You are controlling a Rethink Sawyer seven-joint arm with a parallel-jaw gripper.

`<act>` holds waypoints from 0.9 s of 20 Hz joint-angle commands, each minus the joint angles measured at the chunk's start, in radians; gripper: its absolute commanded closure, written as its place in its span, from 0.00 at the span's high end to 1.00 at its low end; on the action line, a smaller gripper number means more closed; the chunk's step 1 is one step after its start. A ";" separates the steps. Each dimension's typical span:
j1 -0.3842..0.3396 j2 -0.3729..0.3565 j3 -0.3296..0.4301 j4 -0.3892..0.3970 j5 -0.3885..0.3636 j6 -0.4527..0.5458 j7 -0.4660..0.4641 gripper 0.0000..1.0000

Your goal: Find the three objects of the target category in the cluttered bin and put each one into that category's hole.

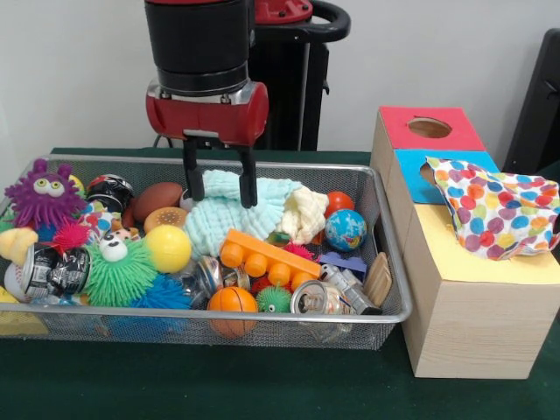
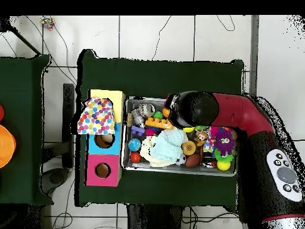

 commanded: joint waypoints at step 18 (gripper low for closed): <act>-0.205 -0.089 0.270 0.121 0.052 0.231 -0.296 1.00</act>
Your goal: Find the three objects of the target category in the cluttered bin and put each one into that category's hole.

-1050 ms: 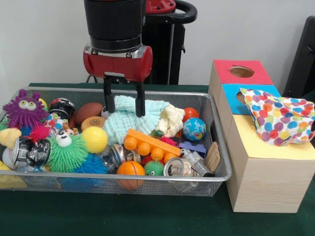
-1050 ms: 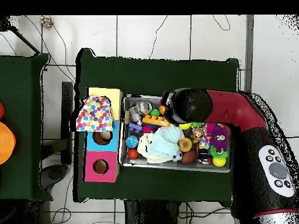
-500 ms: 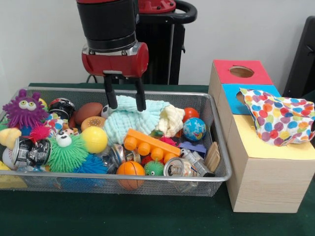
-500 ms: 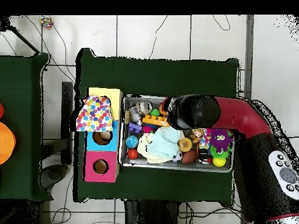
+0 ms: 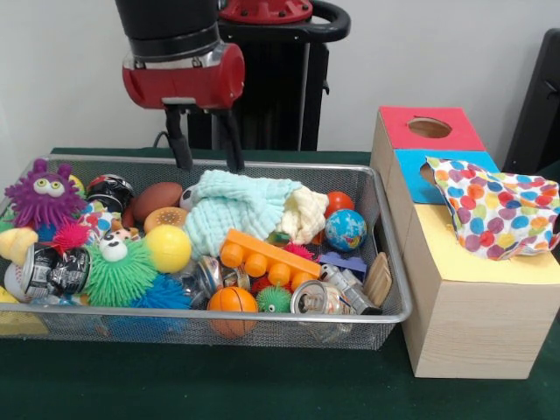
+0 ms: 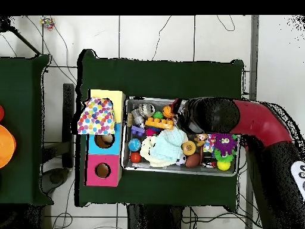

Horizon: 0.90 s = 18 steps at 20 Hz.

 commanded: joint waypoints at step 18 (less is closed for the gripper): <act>-0.041 0.087 0.091 -0.097 -0.074 0.213 -0.287 1.00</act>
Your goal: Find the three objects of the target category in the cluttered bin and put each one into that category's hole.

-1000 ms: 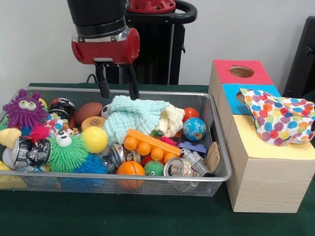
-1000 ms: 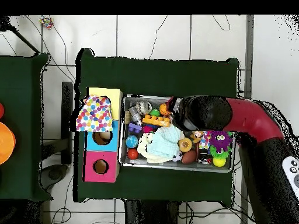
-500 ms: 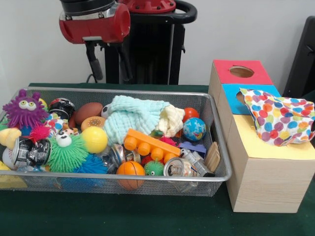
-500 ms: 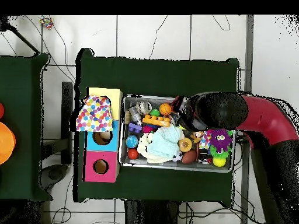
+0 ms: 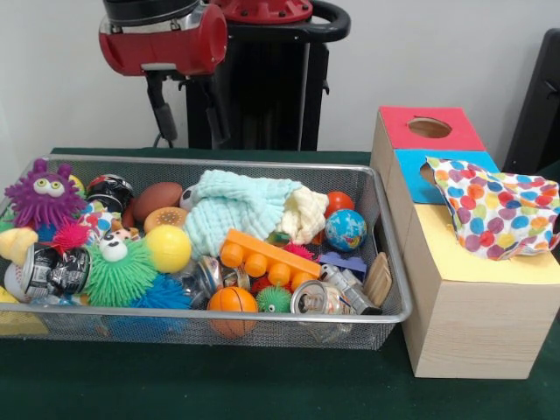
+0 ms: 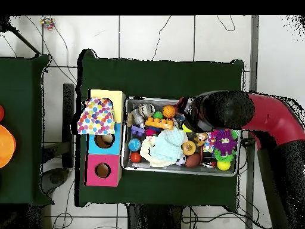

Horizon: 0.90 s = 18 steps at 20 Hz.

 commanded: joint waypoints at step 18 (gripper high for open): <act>-0.020 0.206 0.053 -0.137 -0.046 0.139 -0.365 1.00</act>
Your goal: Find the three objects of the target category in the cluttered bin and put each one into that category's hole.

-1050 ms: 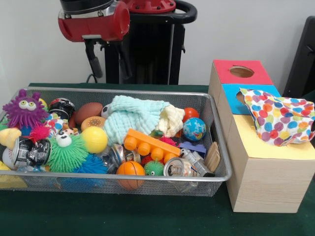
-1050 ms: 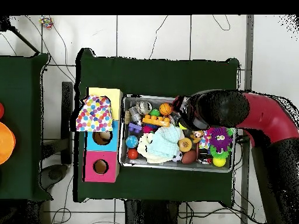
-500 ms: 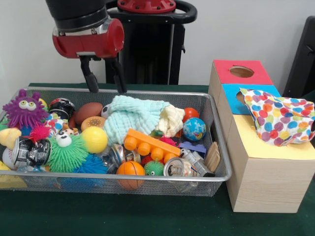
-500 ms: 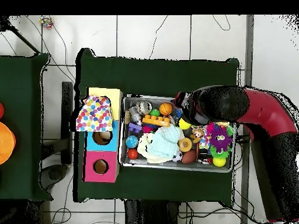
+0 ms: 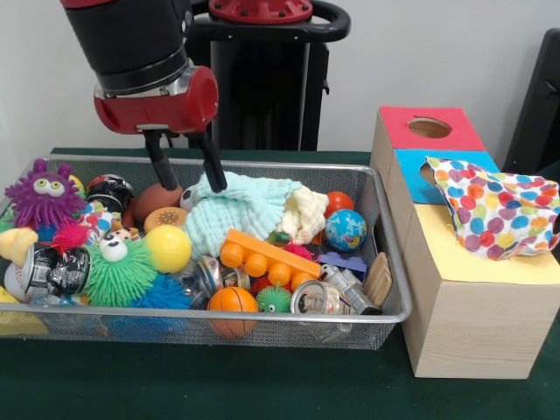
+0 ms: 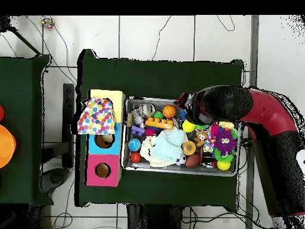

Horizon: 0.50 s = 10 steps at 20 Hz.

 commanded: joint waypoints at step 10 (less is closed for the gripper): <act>-0.071 0.054 0.087 -0.051 -0.022 0.198 -0.396 1.00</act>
